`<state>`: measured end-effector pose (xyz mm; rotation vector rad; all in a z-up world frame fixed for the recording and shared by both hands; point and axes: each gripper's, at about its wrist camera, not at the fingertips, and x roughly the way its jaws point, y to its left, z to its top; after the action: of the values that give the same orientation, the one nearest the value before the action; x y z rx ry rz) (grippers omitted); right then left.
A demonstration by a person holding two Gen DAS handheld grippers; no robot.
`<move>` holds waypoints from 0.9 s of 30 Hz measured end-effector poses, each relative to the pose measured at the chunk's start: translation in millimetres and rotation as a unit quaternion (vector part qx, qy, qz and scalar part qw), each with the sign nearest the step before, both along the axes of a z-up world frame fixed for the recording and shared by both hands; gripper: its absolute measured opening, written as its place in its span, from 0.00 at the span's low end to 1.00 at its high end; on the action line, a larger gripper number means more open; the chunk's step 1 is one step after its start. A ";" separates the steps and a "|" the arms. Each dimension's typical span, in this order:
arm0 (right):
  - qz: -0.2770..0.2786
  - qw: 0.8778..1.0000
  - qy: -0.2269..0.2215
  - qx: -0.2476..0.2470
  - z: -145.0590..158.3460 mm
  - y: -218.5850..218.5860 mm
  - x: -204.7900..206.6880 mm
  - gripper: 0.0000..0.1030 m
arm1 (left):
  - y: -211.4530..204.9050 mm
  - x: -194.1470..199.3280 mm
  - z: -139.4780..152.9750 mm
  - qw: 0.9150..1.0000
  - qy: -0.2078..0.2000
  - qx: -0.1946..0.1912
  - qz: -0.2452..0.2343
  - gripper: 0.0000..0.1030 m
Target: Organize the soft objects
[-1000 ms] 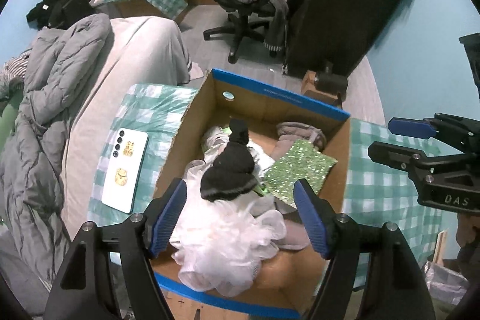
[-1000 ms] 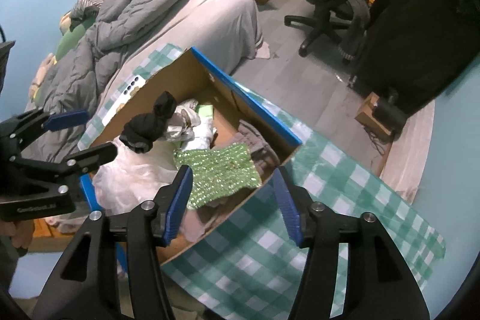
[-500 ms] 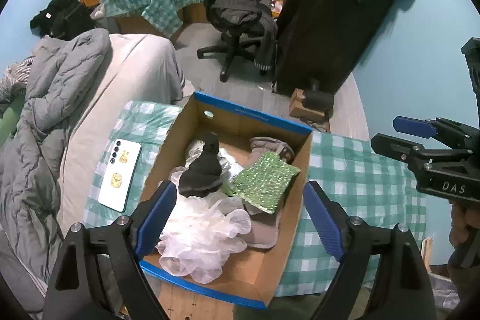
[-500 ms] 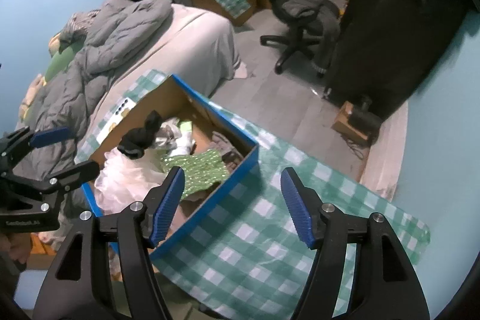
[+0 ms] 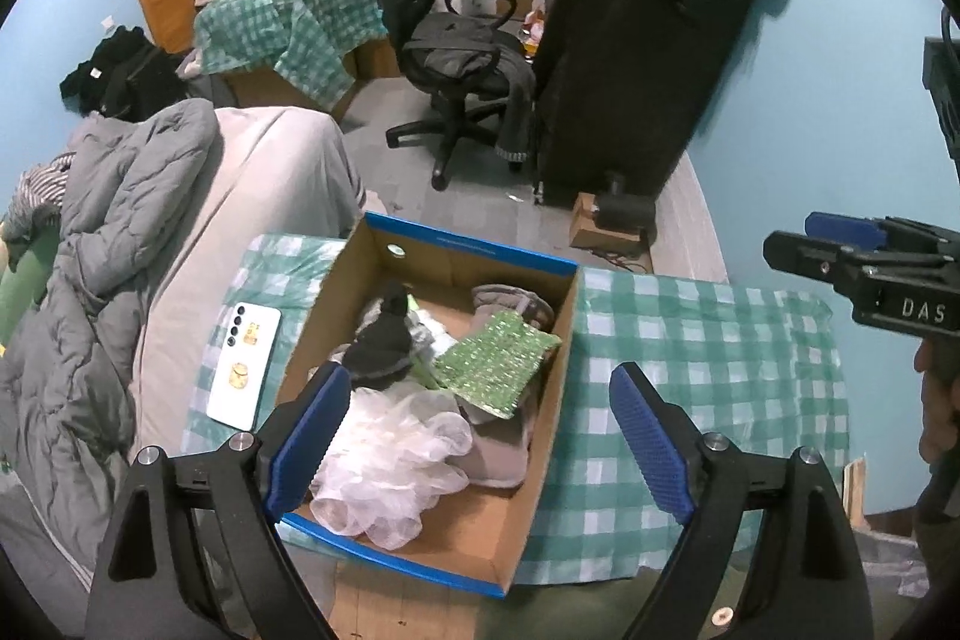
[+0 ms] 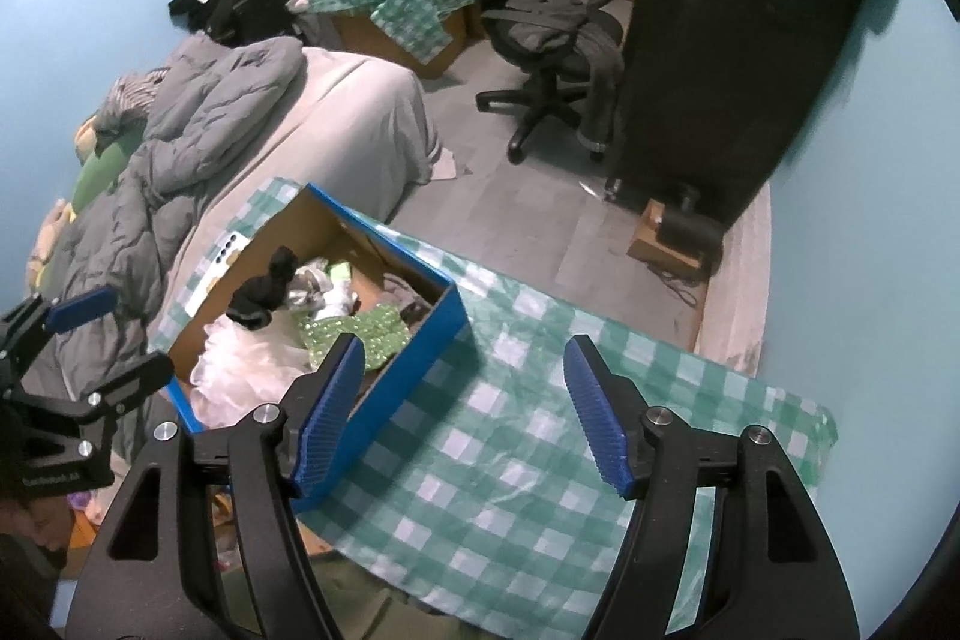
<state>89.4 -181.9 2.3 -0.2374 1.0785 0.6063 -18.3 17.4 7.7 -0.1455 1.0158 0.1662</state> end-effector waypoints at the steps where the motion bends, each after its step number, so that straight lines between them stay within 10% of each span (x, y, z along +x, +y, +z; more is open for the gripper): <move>1: -0.002 1.000 -0.001 -0.001 0.6 -2.8 -0.5 0.67 | -2.8 -0.9 0.5 1.000 -0.001 0.001 0.000 0.87; 27: -0.047 0.999 -0.001 0.012 15.9 -47.4 -5.0 0.67 | -23.7 1.1 11.2 1.000 -0.001 0.007 -0.013 0.87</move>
<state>84.4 -229.2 18.1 -0.1654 1.0740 0.5347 -17.2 -6.3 18.9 -0.1190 1.0145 0.1490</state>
